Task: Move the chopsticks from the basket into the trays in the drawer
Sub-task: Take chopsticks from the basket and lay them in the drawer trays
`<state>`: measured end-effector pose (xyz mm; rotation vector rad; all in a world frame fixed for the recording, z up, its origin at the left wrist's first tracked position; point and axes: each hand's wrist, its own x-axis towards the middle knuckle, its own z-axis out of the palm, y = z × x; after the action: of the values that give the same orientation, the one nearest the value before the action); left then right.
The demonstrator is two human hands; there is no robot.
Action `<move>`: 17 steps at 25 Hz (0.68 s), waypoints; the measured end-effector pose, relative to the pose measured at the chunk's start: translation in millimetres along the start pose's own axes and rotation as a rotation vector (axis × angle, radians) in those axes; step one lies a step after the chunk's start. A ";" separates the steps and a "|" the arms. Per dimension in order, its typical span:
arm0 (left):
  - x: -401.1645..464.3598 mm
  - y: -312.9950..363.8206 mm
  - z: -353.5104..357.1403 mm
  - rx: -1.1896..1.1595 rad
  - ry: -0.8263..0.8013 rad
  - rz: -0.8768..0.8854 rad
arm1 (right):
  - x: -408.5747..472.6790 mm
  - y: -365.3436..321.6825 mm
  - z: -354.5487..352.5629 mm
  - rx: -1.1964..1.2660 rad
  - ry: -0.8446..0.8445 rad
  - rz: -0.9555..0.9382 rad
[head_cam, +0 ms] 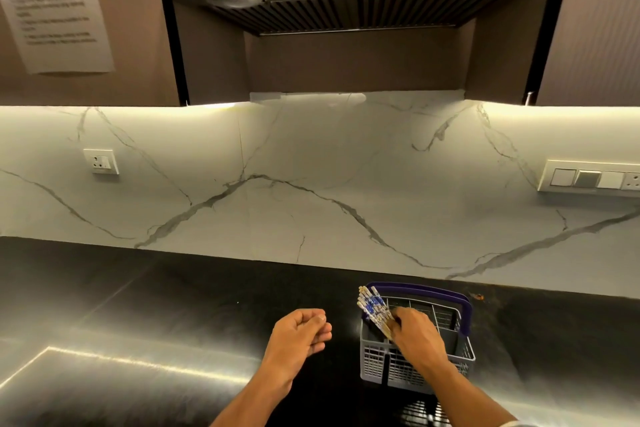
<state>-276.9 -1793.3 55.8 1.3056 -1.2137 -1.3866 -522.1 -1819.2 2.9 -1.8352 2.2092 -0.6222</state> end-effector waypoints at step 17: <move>6.5 127.8 55.1 0.205 -0.214 0.549 | -22.9 -64.6 -139.7 0.498 0.160 -0.162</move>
<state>-336.6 -1815.4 179.7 0.8667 -1.7400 -1.0334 -517.9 -1779.5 153.2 -1.7480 1.7760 -1.2584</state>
